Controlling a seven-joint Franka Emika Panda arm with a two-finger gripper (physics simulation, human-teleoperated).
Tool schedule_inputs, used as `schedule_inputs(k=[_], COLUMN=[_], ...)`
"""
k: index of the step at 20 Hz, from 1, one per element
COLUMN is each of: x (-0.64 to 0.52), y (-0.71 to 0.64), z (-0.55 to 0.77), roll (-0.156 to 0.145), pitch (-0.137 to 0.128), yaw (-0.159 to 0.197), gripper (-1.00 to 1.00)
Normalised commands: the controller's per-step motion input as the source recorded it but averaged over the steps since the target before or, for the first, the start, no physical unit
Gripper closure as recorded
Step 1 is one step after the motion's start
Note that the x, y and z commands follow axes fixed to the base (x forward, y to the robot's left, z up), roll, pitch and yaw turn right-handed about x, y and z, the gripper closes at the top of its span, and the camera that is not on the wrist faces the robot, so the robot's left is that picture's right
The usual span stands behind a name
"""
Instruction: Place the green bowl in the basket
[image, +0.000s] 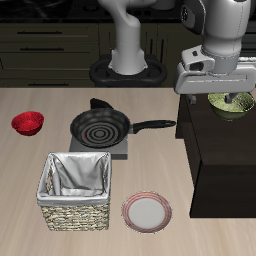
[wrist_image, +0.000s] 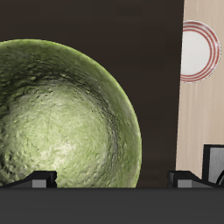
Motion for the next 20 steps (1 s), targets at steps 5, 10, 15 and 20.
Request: schedule_inputs(k=[5, 10, 15, 20], x=[-0.13, -0.21, -0.09, -0.08], y=[0.07, 0.00, -0.07, -0.16], z=[-0.11, 0.15, 0.19, 0.23], roll=[0.080, 0.037, 0.016, 0.001], pitch=[0.005, -0.035, -0.037, -0.042], yaw=[-0.016, -0.005, 0.002, -0.010], gripper=[1.00, 1.00, 1.00, 1.00])
